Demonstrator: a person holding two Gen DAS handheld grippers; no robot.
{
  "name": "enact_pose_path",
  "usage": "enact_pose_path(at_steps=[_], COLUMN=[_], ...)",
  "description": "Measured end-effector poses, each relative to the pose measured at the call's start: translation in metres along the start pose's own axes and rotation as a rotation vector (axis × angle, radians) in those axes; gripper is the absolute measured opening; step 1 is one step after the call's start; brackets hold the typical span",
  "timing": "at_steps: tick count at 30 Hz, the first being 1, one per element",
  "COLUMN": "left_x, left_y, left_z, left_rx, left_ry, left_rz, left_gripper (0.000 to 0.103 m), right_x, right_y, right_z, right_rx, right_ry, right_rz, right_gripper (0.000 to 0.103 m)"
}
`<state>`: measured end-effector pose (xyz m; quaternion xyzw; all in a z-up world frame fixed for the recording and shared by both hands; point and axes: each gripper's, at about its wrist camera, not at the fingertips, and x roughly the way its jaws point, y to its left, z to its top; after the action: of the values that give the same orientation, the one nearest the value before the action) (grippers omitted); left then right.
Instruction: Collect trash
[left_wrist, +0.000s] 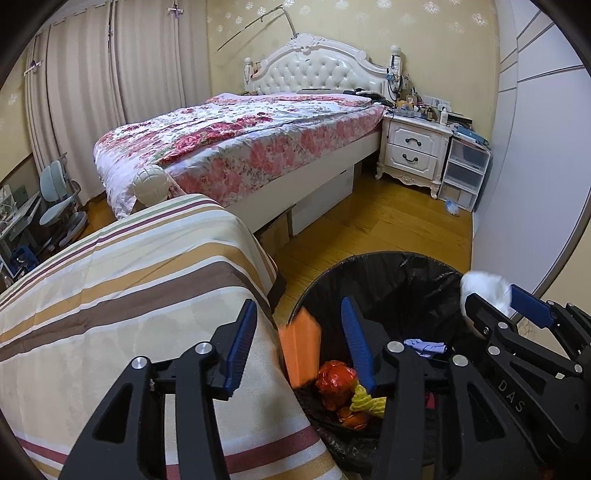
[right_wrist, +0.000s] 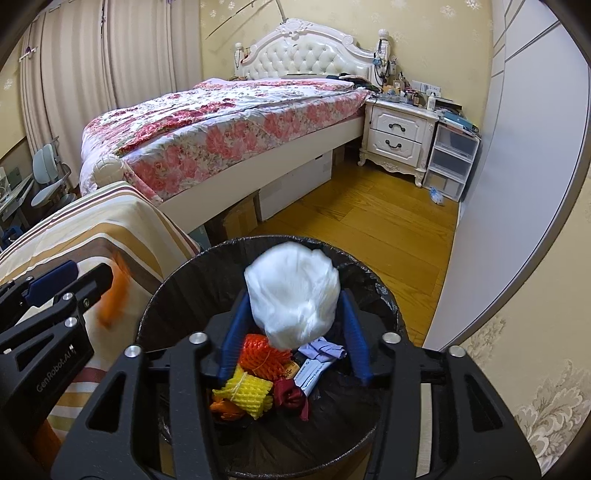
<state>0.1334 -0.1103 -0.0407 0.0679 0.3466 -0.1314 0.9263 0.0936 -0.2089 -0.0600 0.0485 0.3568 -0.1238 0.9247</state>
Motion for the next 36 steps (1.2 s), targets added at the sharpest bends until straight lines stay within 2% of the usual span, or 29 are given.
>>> enact_pose_path(at_steps=[2,7,15,20,24,36], left_x=[-0.001,-0.007,-0.022,-0.036,-0.052,-0.105], left_y=[0.0,0.002,0.017,0.027,0.034,0.053], left_z=[0.0,0.001,-0.006,-0.016,-0.025,-0.052], left_rx=[0.005,-0.003,-0.04,-0.062,-0.08,-0.096], left_ry=[-0.003,-0.029,-0.045,-0.042,-0.047,-0.091], left_rz=[0.005,0.02,0.043,0.056,0.066,0.114], left_gripper=[0.051,0.071,0.076,0.077,0.078,0.081], right_x=[-0.001,-0.007,-0.021,-0.033,-0.049,-0.101], right_y=[0.0,0.0,0.0,0.004,0.009,0.025], right_z=[0.001,0.002,-0.002,-0.009,-0.016,-0.037], right_rx=[-0.002,-0.004,-0.013,-0.006,-0.011,-0.025], right_ry=[-0.003,-0.024,-0.047,-0.044,-0.062,-0.111], right_rz=[-0.007,-0.024,-0.055,-0.049,-0.046,-0.014], right_gripper=[0.049,0.058,0.071,0.072,0.078,0.079])
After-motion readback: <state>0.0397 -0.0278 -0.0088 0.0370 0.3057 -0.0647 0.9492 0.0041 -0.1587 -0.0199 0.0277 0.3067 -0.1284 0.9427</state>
